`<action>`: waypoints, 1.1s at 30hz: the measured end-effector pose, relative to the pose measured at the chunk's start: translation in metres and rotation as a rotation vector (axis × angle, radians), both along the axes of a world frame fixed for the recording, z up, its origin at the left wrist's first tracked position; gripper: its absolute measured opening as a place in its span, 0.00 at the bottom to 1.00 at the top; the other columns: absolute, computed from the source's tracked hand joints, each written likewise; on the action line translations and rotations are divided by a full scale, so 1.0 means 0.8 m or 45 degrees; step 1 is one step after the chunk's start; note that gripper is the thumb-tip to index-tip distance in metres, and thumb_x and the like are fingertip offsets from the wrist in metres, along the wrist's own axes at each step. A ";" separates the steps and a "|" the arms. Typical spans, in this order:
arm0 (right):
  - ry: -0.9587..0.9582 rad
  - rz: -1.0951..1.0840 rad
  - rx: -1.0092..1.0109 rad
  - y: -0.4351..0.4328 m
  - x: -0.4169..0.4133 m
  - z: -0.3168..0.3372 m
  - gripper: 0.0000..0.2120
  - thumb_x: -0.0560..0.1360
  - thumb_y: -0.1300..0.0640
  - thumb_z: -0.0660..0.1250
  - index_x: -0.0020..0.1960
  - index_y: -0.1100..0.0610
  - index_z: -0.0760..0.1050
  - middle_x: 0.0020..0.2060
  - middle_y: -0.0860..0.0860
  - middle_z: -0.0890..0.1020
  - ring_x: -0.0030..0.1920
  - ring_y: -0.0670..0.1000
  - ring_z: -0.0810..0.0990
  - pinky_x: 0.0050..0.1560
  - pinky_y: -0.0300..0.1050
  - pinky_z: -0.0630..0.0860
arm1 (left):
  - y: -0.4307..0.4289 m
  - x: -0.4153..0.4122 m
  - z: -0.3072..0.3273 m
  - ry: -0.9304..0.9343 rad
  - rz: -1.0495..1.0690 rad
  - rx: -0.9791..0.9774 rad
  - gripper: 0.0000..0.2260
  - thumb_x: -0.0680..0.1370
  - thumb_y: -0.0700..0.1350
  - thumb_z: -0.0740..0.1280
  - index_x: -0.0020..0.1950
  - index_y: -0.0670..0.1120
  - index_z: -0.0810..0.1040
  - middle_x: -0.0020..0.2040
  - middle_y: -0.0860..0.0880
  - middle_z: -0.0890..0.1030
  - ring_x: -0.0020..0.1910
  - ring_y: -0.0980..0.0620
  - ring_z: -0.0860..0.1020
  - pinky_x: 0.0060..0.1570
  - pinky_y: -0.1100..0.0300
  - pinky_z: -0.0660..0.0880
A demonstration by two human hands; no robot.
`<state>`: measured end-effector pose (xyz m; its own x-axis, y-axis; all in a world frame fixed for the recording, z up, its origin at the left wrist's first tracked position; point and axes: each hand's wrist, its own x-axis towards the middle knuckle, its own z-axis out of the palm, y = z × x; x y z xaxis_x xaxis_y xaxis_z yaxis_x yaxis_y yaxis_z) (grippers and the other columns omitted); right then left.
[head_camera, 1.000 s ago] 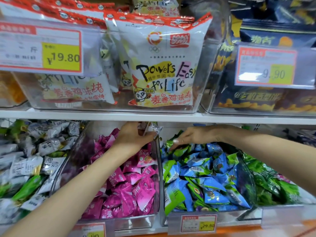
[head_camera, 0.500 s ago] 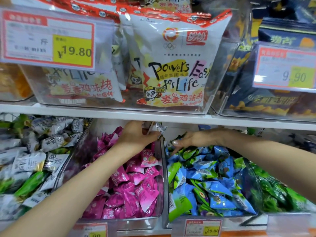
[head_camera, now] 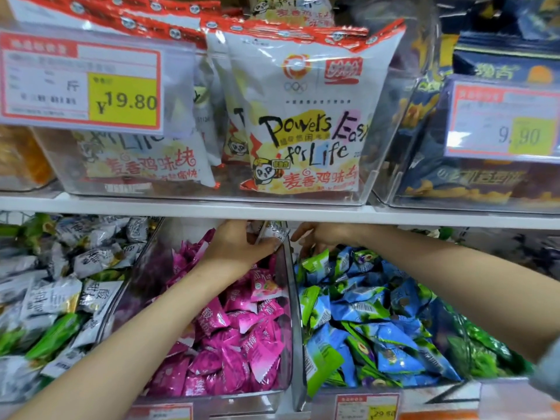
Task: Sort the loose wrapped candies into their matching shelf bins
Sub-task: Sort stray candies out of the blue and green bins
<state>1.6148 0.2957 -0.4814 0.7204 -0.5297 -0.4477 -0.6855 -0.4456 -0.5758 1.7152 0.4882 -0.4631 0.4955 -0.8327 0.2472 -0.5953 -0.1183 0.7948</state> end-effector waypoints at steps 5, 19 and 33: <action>0.161 0.047 -0.223 0.006 0.021 -0.012 0.18 0.78 0.65 0.60 0.64 0.50 0.73 0.71 0.53 0.66 0.55 0.53 0.74 0.30 0.34 0.71 | -0.002 0.001 -0.003 -0.021 -0.025 -0.017 0.07 0.74 0.44 0.70 0.44 0.51 0.71 0.40 0.58 0.75 0.40 0.61 0.72 0.33 0.79 0.65; 0.064 -0.151 0.193 0.004 0.016 -0.019 0.18 0.80 0.49 0.58 0.59 0.62 0.76 0.43 0.50 0.77 0.37 0.45 0.76 0.37 0.36 0.75 | -0.008 0.004 -0.011 -0.022 -0.023 -0.024 0.18 0.74 0.46 0.70 0.62 0.47 0.73 0.56 0.54 0.75 0.56 0.57 0.71 0.49 0.71 0.63; -0.349 -0.012 0.181 0.005 -0.045 0.030 0.19 0.73 0.44 0.65 0.62 0.50 0.71 0.64 0.56 0.75 0.58 0.52 0.78 0.61 0.45 0.74 | -0.011 0.000 0.000 0.004 -0.075 -0.063 0.10 0.72 0.43 0.71 0.43 0.47 0.69 0.34 0.55 0.71 0.35 0.59 0.70 0.28 0.73 0.64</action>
